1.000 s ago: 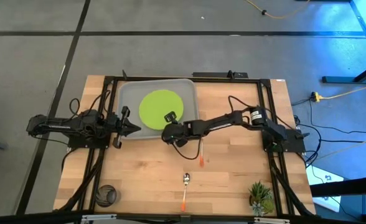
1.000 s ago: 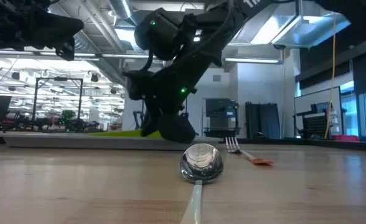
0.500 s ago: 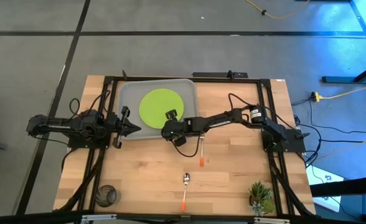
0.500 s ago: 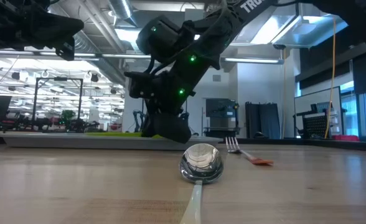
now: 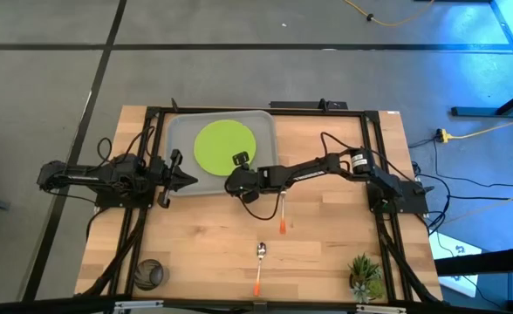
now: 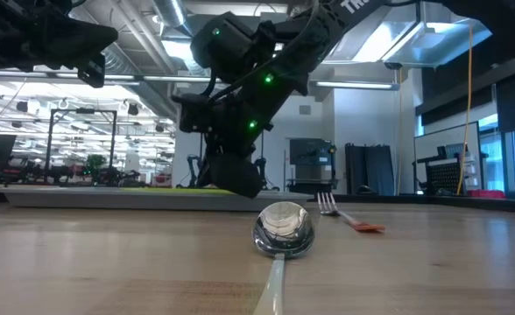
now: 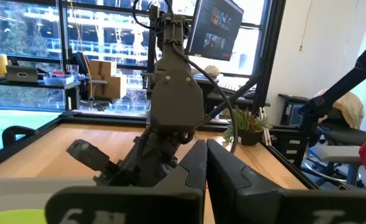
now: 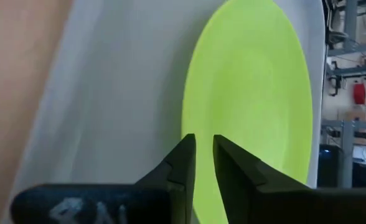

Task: Pick and place plate/cup/fork/spoon on tray
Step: Put the green plate on the gray tray, then put the blue cup on the gray tray to the top left of the green plate

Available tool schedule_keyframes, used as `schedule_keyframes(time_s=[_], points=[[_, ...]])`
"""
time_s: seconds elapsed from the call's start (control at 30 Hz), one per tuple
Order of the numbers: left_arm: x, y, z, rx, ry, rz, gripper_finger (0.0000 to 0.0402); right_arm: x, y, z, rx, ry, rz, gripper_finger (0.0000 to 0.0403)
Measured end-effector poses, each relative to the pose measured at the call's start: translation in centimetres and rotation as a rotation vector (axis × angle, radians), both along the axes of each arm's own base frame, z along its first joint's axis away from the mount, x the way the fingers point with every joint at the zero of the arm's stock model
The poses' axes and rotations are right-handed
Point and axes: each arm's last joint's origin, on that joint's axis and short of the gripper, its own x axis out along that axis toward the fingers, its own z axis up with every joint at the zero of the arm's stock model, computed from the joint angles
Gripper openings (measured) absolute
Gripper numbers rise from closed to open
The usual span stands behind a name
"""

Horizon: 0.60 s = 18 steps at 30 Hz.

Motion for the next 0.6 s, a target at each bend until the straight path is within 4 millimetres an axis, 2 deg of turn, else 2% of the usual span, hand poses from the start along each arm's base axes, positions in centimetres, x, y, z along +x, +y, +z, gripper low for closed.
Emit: schedule_keyframes(time_s=[0.17,0.27,0.43,0.6], points=[[0.0,0.0,0.0,0.000,0.000,0.000,0.0000,0.0,0.5,0.0,0.009,0.006,0.017,0.0063],[0.0,0.0,0.0,0.000,0.000,0.000,0.0000,-0.2,1.2,1.0,0.002,-0.014,0.026,0.0063],[0.0,-0.1,0.0,0.005,0.001,-0.034,0.0000,-0.9,3.0,4.5,0.054,-0.087,0.048,0.0063],[-0.1,-0.4,0.0,0.020,0.000,-0.145,0.0000,-2.4,4.0,8.4,0.205,-0.142,0.064,0.0063]])
